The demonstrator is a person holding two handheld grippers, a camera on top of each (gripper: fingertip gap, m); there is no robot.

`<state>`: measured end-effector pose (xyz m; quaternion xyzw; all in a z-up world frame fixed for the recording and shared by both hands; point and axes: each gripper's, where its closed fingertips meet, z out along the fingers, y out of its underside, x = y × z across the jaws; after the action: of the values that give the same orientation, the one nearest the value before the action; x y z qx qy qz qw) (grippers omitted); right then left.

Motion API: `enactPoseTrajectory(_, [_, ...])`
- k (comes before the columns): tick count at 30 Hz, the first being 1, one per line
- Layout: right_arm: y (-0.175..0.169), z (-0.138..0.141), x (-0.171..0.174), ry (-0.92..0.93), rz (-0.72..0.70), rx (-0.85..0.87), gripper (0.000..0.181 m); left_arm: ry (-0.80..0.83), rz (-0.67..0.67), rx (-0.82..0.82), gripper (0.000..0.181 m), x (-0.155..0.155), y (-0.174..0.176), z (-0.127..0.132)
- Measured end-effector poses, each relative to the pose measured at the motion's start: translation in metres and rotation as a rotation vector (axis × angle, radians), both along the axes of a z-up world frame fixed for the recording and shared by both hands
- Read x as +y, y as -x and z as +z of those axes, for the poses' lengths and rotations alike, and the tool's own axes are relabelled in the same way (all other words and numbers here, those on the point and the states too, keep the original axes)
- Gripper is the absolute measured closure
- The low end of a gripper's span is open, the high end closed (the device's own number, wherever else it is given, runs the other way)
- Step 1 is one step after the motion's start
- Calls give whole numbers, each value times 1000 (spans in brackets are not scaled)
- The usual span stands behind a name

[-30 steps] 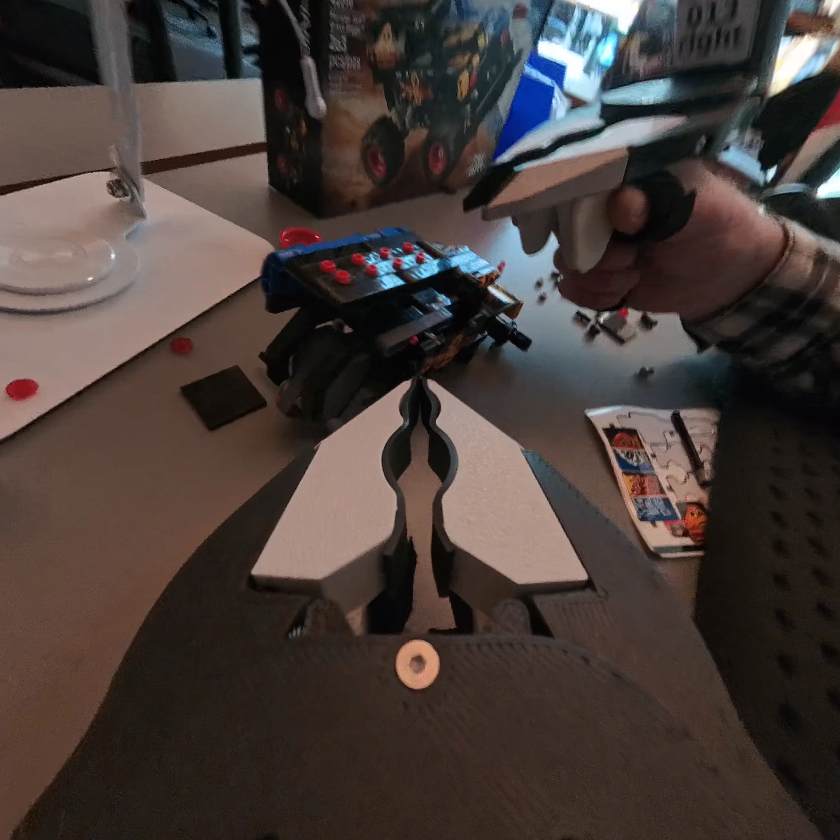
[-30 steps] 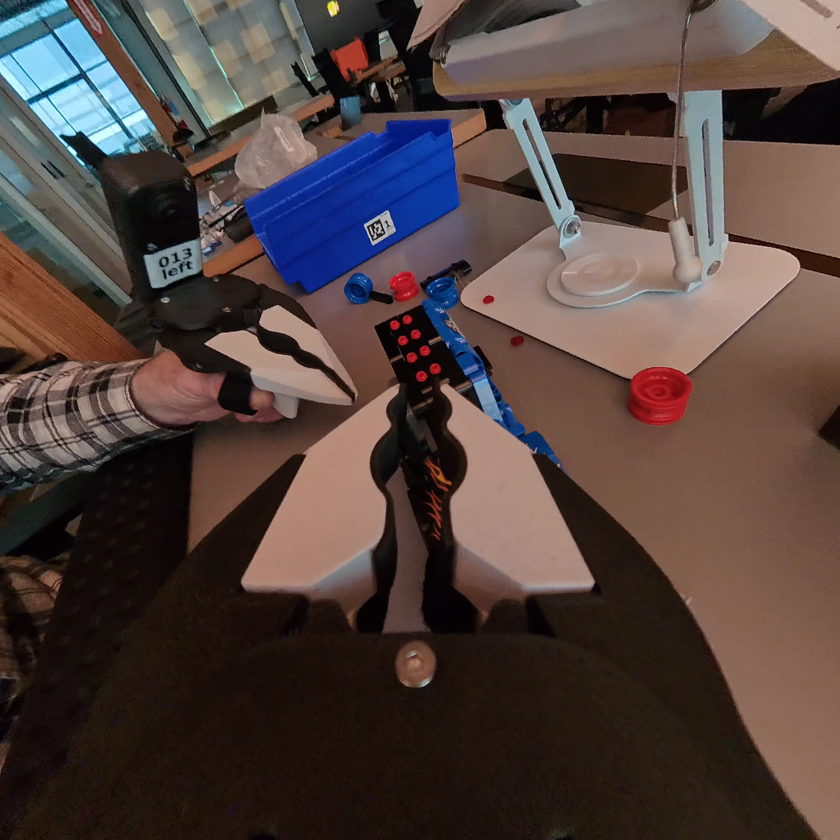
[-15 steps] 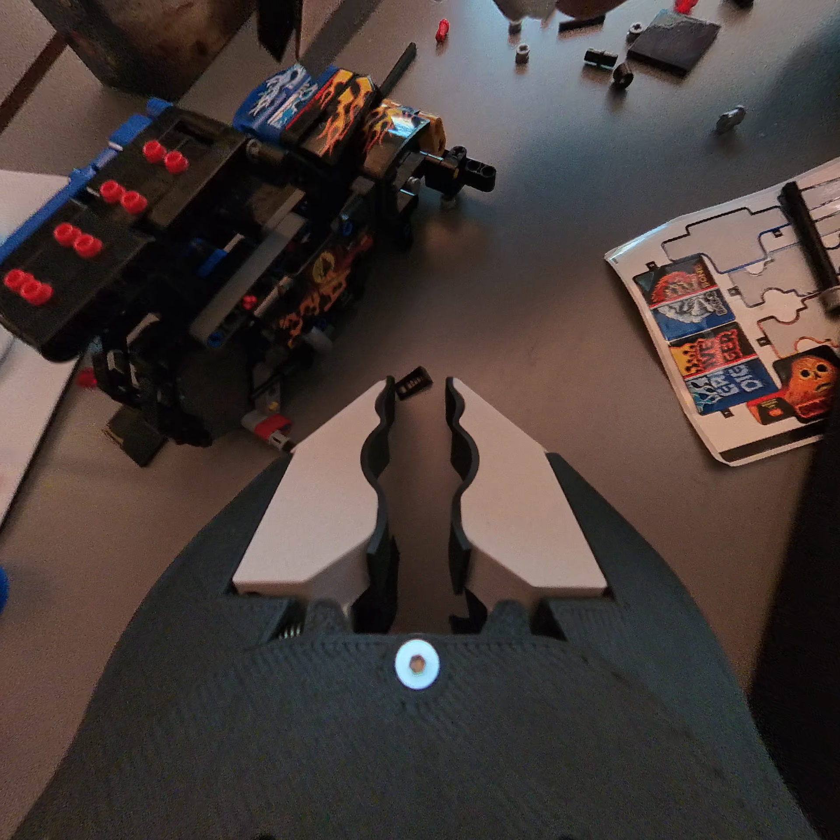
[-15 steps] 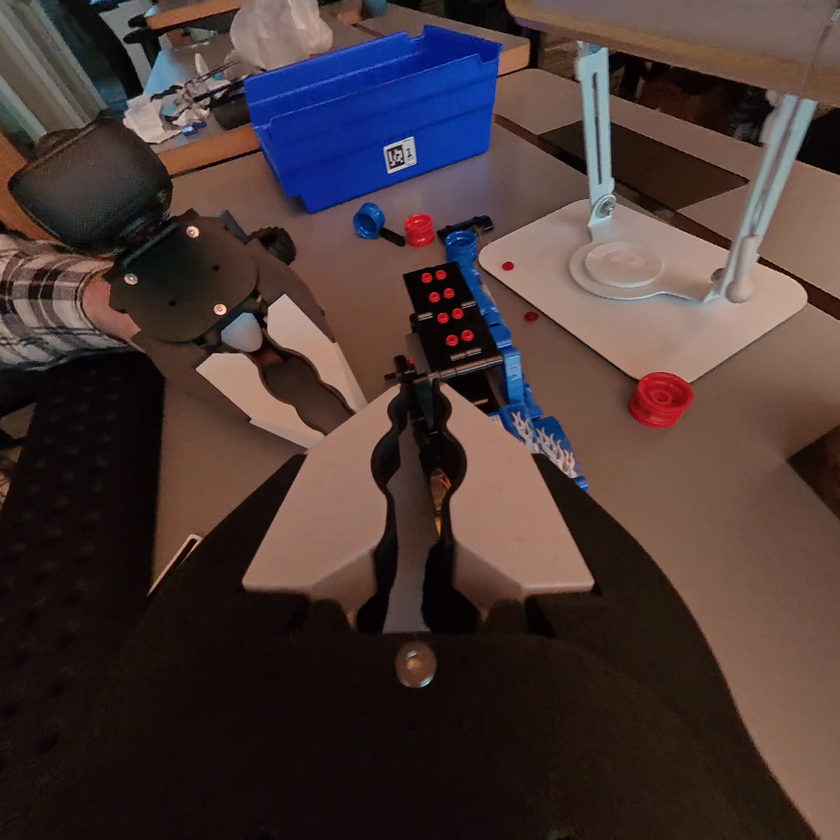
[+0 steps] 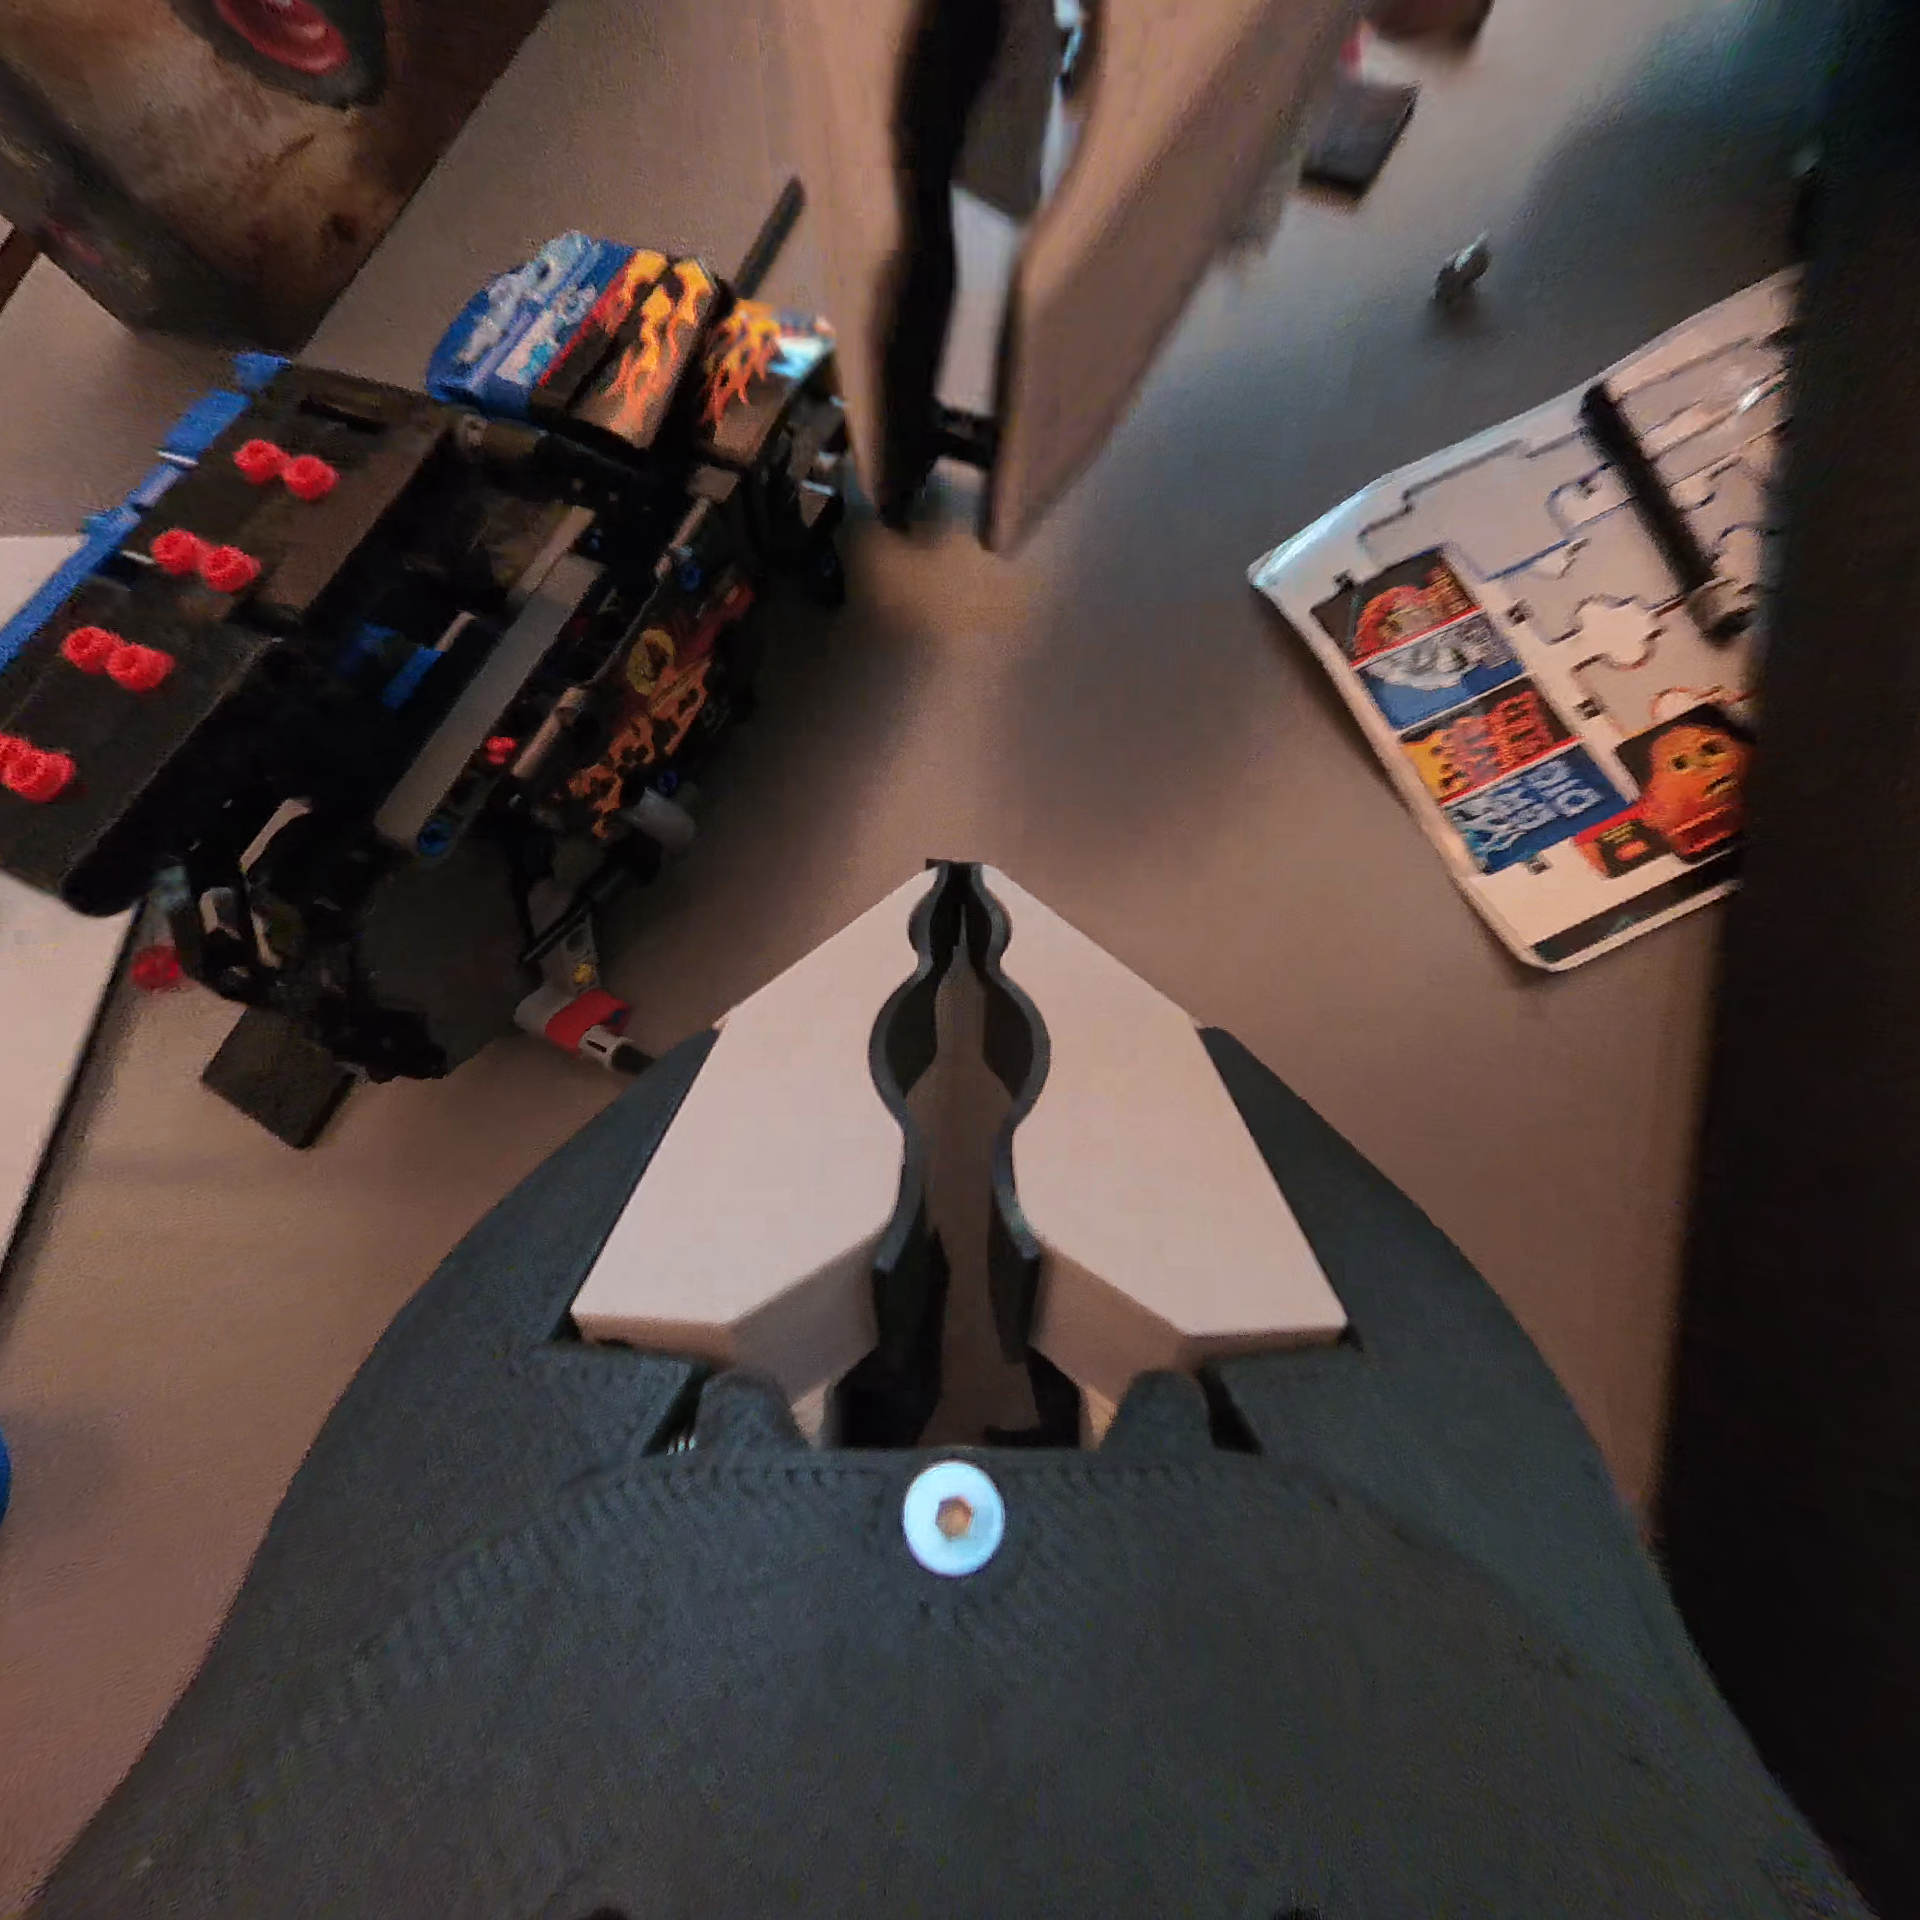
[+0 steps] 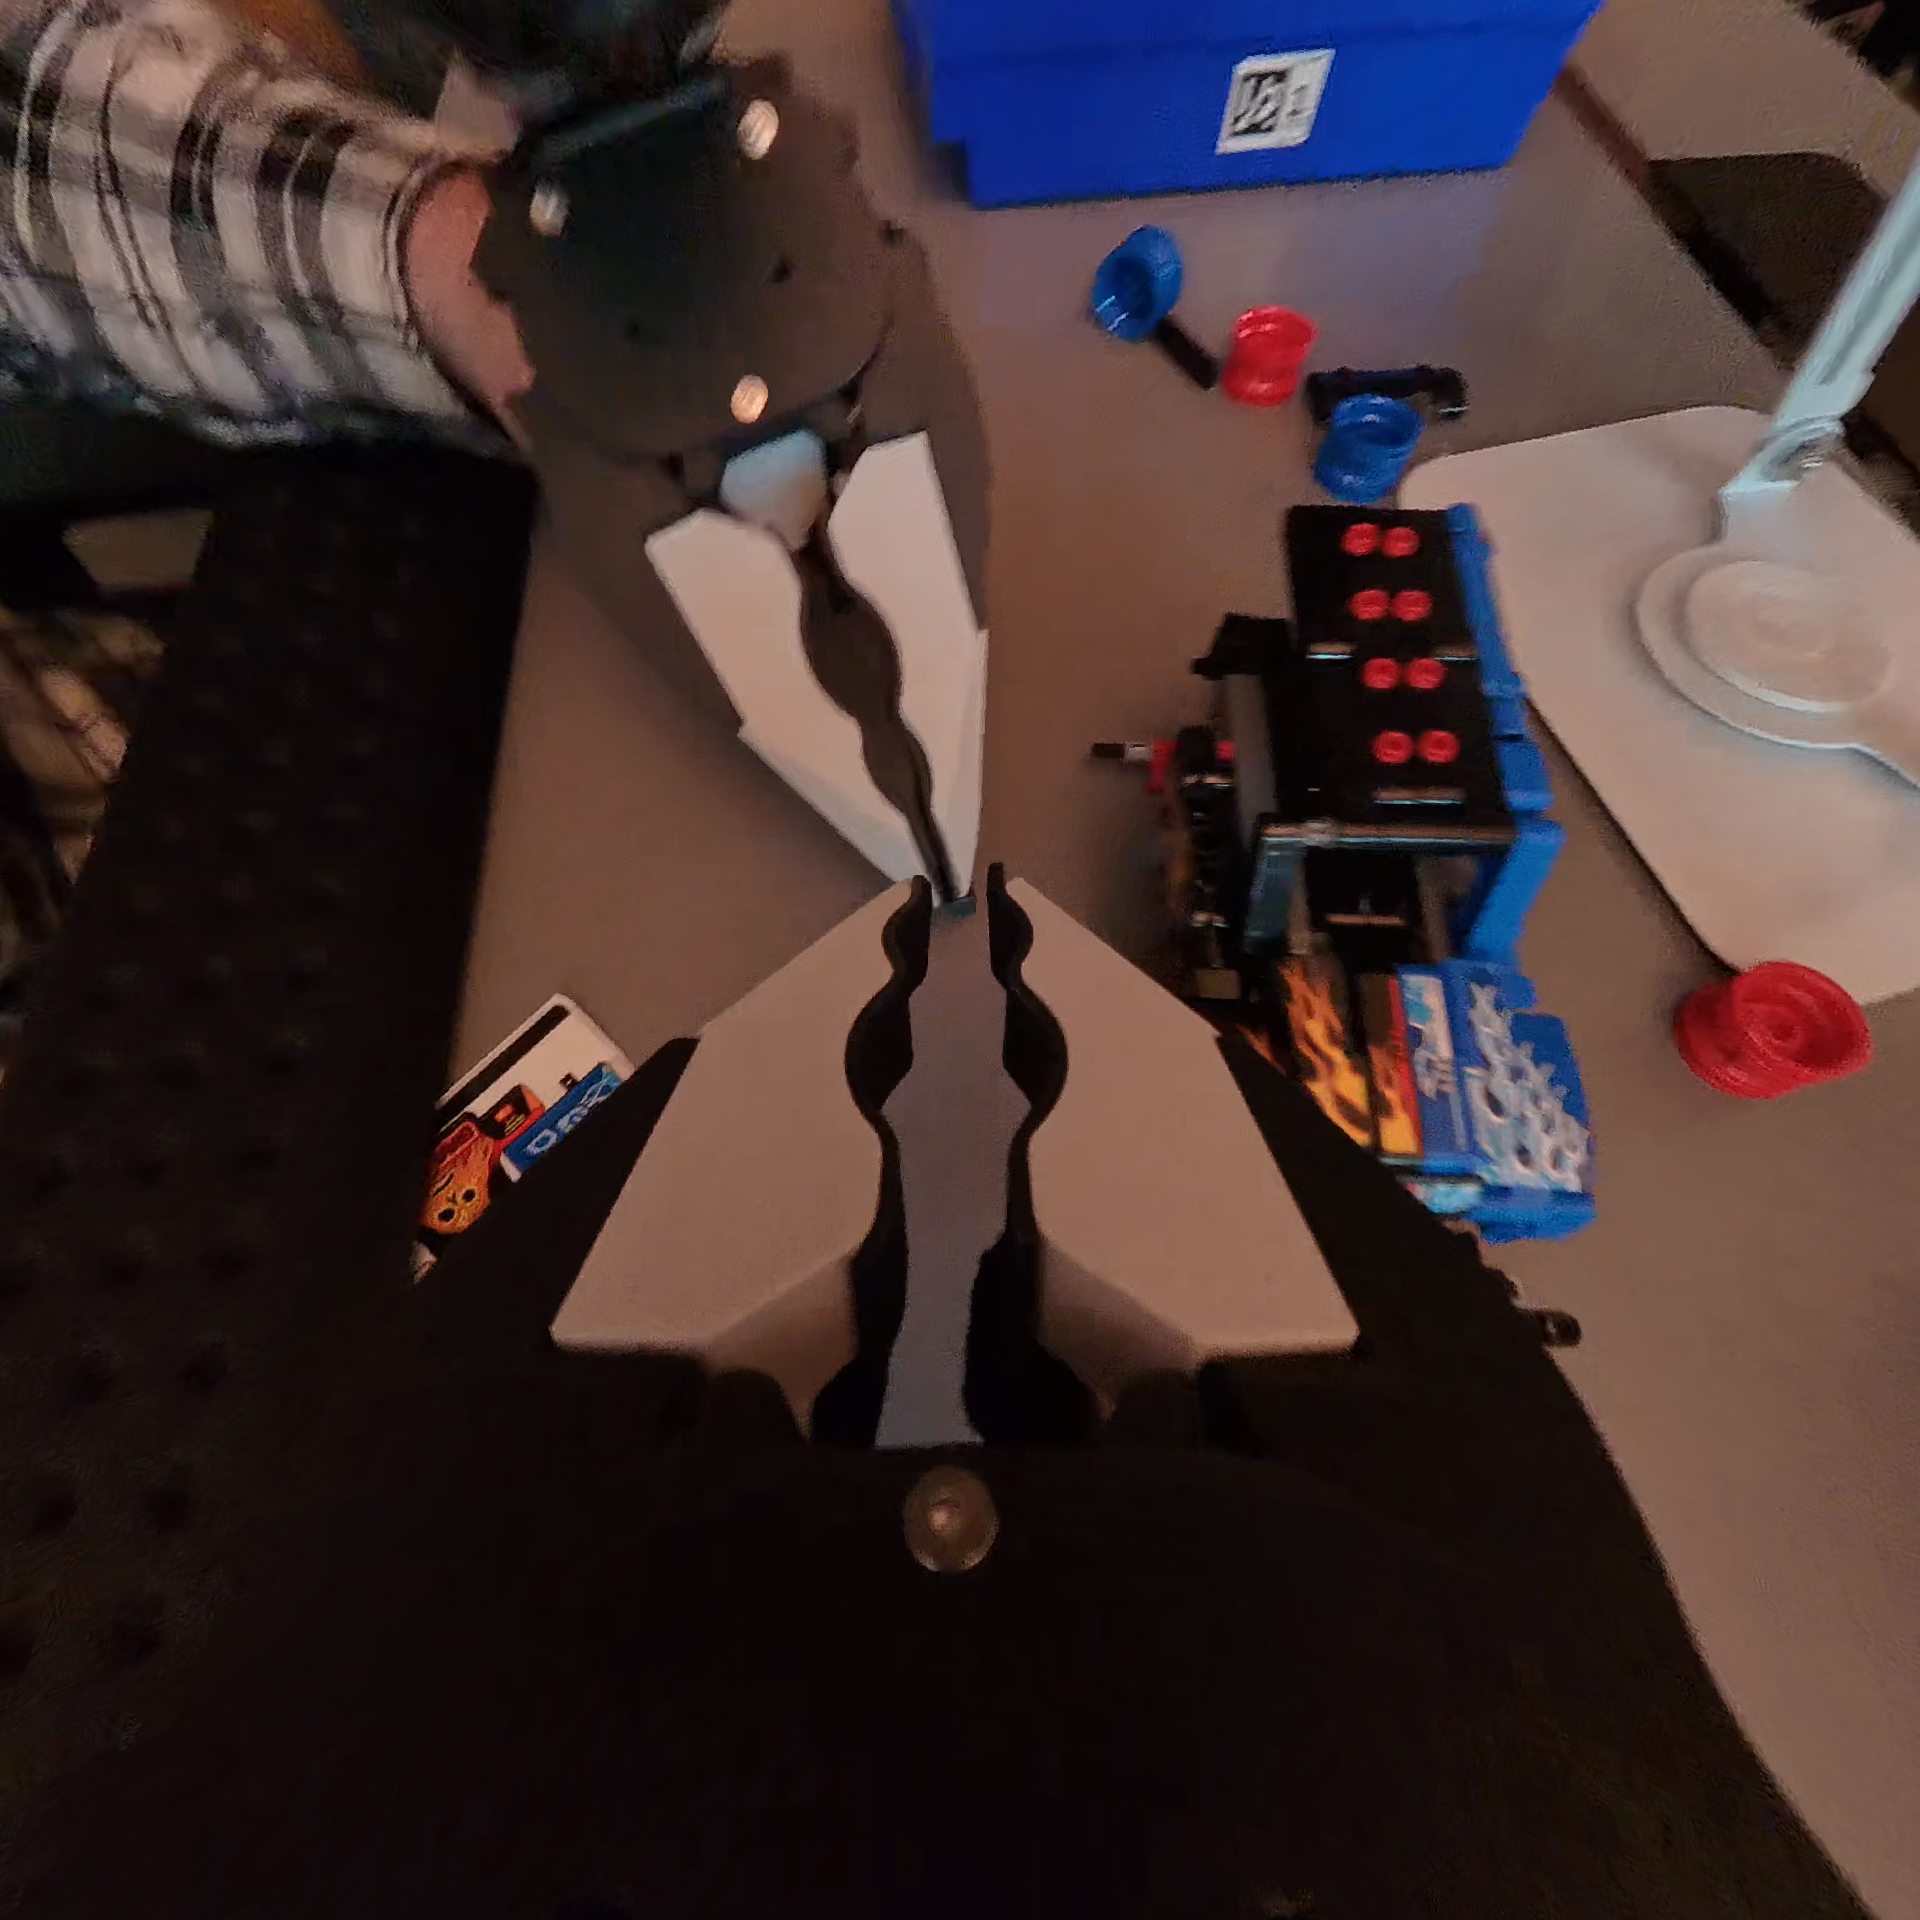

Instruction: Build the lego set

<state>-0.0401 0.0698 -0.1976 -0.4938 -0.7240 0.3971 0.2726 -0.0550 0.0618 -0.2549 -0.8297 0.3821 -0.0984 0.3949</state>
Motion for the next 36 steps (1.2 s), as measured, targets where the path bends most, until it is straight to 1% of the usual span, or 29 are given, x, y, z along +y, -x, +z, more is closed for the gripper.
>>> enactPoseTrajectory(2, [1,-8,-11,-30,45,-23,168,4,-3,-115,181,-3,-3,14])
enactPoseTrajectory(4, [2,-15,-16,-71,69,-32,165,9,-46,-276,181,-10,-10,33])
enactPoseTrajectory(5, [4,-16,-20,-65,79,-31,163,8,-70,-367,181,-14,-13,45])
enactPoseTrajectory(7, [7,-12,-31,6,113,-4,166,23,-154,-558,181,-26,-22,69])
enactPoseTrajectory(9, [9,1,-42,81,156,61,175,39,-165,-632,181,-28,-21,76])
enactPoseTrajectory(11, [10,13,-47,146,168,108,175,67,-183,-722,181,-31,-22,83])
enactPoseTrajectory(13, [11,13,-48,169,166,112,175,94,-187,-757,181,-32,-21,83])
enactPoseTrajectory(18, [15,12,-43,230,112,96,175,70,-138,-756,181,-26,-16,82])
enactPoseTrajectory(20, [18,10,-37,240,70,86,175,28,-100,-717,176,-21,-10,81])
enactPoseTrajectory(21, [19,10,-34,250,48,83,175,-12,-80,-688,173,-19,-7,82])
enactPoseTrajectory(23, [21,13,-29,300,15,89,175,-98,-67,-573,171,-18,-5,82])
enactPoseTrajectory(25, [22,15,-25,346,-16,90,175,-200,-42,-448,172,-15,-2,82])
enactPoseTrajectory(26, [22,15,-24,363,-23,86,175,-244,-35,-411,173,-14,-1,84])
enactPoseTrajectory(27, [23,15,-24,376,-25,82,175,-271,-33,-376,176,-13,-1,84])
enactPoseTrajectory(29, [23,14,-25,403,-28,71,175,-285,-38,-282,181,-12,0,76])
enactPoseTrajectory(33, [21,18,-28,535,-8,64,175,-329,-71,-265,181,-16,-1,80])
enactPoseTrajectory(34, [21,19,-28,555,-5,64,175,-338,-83,-254,180,-17,-2,81])
enactPoseTrajectory(35, [21,20,-28,574,-2,68,175,-337,-94,-241,174,-18,-3,79])
enactPoseTrajectory(36, [21,22,-28,589,4,71,175,-338,-106,-226,172,-19,-4,77])
